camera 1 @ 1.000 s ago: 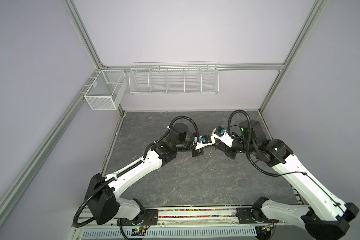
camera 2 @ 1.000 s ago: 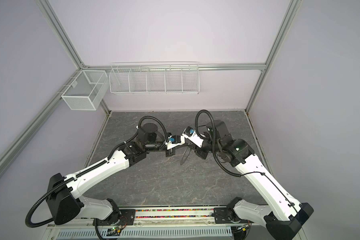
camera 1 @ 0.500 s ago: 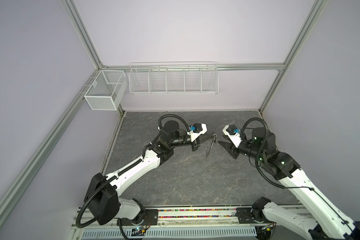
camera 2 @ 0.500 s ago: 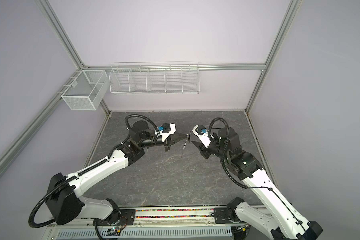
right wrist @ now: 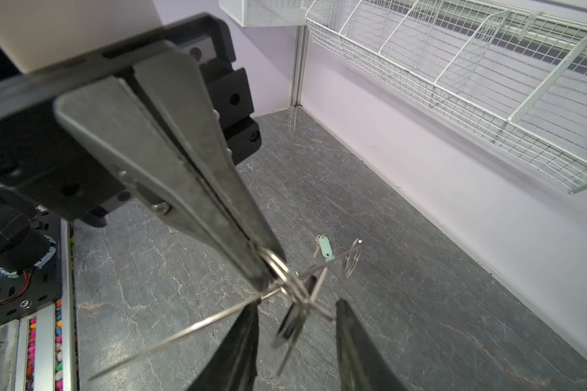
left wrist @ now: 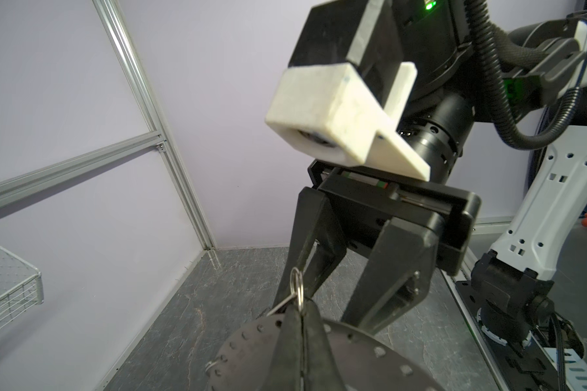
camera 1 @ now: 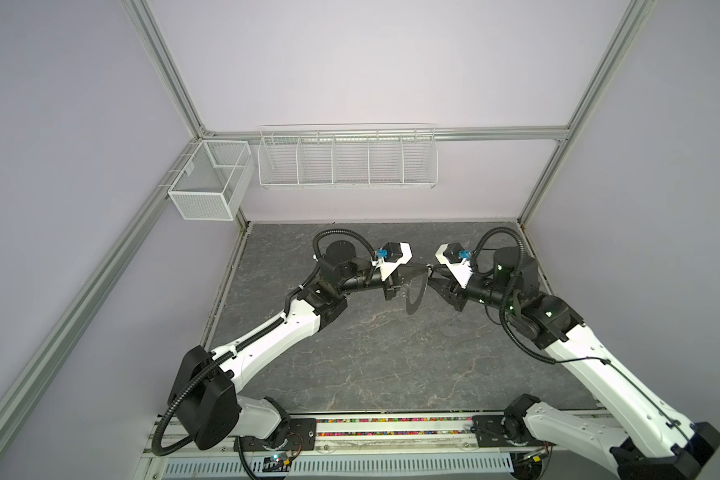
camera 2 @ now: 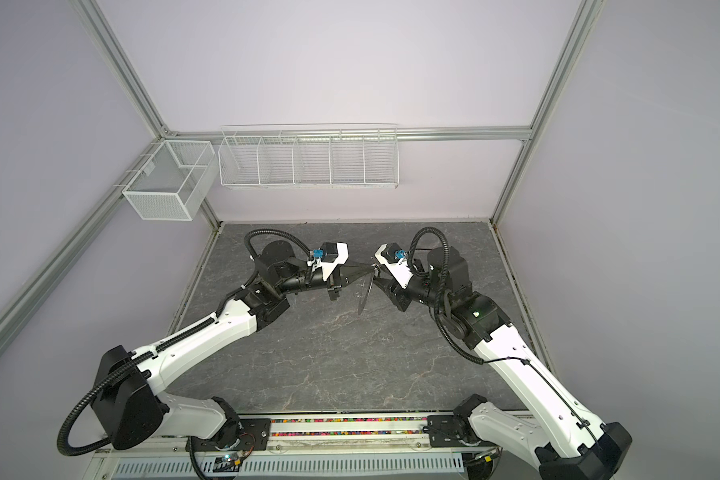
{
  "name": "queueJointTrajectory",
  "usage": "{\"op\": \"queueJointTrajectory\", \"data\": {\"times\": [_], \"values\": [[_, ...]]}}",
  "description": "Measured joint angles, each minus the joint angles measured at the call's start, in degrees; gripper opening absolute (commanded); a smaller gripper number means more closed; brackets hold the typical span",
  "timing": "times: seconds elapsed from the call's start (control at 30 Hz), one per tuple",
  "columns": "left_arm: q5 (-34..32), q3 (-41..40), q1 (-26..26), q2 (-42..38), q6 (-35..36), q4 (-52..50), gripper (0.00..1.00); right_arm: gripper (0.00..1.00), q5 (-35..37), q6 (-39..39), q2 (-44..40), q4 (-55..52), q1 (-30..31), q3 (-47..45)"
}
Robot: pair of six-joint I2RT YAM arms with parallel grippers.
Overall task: Attach keys to a key ring
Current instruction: Insert the key into the keyring.
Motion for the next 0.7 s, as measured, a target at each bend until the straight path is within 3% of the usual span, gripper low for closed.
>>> {"op": "queueJointTrajectory", "data": {"times": [0.07, 0.37, 0.7], "values": [[-0.28, 0.0, 0.02, 0.0, 0.0, 0.0, 0.0, 0.38, -0.26, -0.02, 0.02, 0.04, 0.02, 0.0], [-1.7, 0.0, 0.02, 0.13, -0.02, -0.55, 0.0, 0.1, 1.42, -0.33, 0.61, 0.42, 0.24, 0.07], [-2.16, 0.04, 0.46, 1.22, -2.8, 0.61, 0.0, 0.07, 5.6, -2.03, 0.85, 0.39, 1.16, 0.07]]}}
